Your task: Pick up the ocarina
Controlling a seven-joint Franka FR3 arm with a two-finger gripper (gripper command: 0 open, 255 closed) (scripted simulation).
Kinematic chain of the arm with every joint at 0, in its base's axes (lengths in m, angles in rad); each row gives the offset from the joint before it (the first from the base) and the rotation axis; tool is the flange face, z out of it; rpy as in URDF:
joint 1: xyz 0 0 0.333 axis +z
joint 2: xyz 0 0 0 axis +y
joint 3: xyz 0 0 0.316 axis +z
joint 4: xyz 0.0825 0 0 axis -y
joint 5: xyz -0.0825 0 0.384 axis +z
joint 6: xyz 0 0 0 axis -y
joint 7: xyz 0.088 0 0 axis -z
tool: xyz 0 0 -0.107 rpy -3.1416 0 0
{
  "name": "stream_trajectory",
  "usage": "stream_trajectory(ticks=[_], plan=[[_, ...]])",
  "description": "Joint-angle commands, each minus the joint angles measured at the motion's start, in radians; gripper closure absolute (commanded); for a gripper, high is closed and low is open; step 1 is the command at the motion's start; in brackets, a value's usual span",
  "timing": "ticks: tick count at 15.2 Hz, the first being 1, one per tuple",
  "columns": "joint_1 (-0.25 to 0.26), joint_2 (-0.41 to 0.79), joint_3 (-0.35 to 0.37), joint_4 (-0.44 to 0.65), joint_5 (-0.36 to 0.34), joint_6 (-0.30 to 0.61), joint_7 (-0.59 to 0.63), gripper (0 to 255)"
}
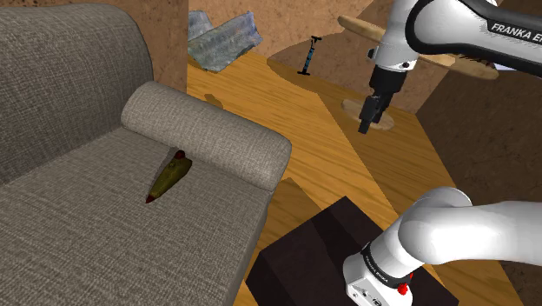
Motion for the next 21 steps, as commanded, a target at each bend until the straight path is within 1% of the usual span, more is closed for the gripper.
stream_trajectory(ticks=[1, 6, 11, 21], plan=[[0.0, 0.0, 0.0, 0.0, 0.0, 0.0, 0.0, 0], [0.059, 0.171, 0.007, 0.056, -0.032, 0.127, -0.11, 0], [0.111, 0.336, 0.026, 0.129, -0.06, 0.234, -0.213, 0], [0.2, 0.638, 0.093, 0.304, -0.124, 0.391, -0.393, 0]])
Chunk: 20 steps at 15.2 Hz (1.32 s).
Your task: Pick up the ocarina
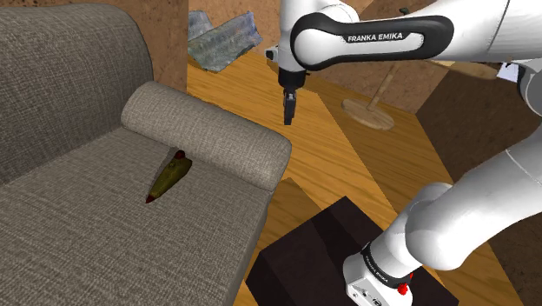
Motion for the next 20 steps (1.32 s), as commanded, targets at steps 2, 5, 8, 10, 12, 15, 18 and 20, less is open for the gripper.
stream_trajectory(ticks=[2, 5, 8, 10, 12, 15, 18, 20], plan=[[0.024, 0.085, 0.023, 0.052, -0.025, 0.043, -0.052, 0], [0.05, 0.164, 0.05, 0.106, -0.051, 0.075, -0.098, 0], [0.077, 0.239, 0.076, 0.159, -0.081, 0.104, -0.141, 0], [0.096, 0.287, 0.094, 0.194, -0.103, 0.122, -0.169, 0], [0.115, 0.334, 0.112, 0.227, -0.126, 0.138, -0.196, 0], [0.146, 0.4, 0.137, 0.273, -0.162, 0.162, -0.236, 0], [0.178, 0.462, 0.161, 0.315, -0.2, 0.184, -0.275, 0], [0.201, 0.501, 0.177, 0.34, -0.225, 0.2, -0.3, 0]])
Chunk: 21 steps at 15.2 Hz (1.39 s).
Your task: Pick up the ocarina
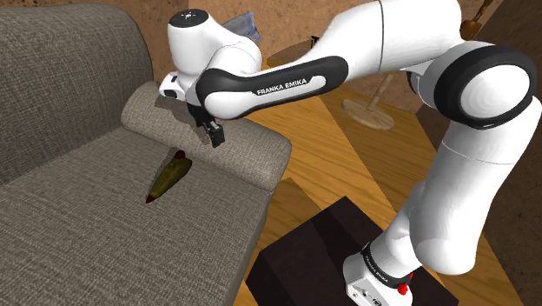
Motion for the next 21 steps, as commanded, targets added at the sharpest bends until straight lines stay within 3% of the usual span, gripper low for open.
stream_trajectory(ticks=[1, 9, 18, 19, 21], plan=[[0.022, 0.041, 0.015, 0.025, -0.028, 0.018, -0.027, 0], [0.113, 0.167, 0.067, 0.088, -0.129, 0.081, -0.122, 0], [0.12, 0.217, 0.051, 0.062, -0.163, 0.148, -0.081, 0], [0.12, 0.22, 0.051, 0.065, -0.164, 0.148, -0.082, 255], [0.12, 0.221, 0.05, 0.066, -0.164, 0.148, -0.082, 255]])
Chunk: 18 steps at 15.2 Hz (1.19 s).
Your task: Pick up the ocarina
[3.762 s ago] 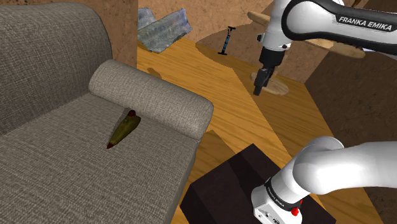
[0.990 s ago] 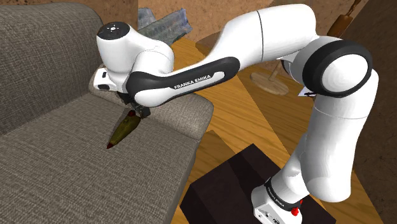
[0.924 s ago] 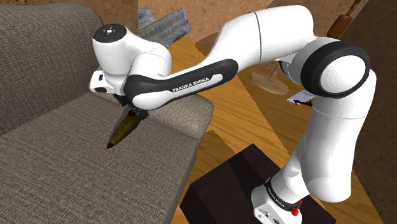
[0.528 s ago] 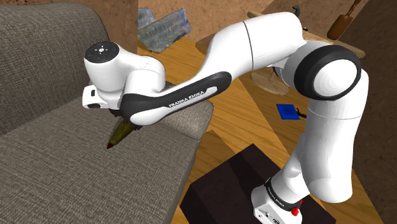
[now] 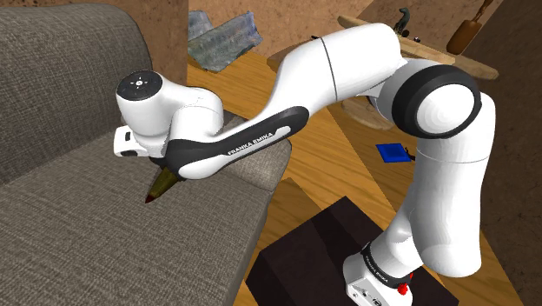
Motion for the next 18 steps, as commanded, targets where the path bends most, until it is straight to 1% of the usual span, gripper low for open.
stream_trajectory(ticks=[1, 7, 18], plan=[[0.0, 0.002, -0.001, 0.0, -0.001, 0.001, 0.0, 255], [-0.001, -0.002, 0.0, -0.003, 0.0, 0.001, 0.001, 255], [-0.01, -0.073, 0.022, 0.038, 0.049, -0.097, -0.058, 255]])
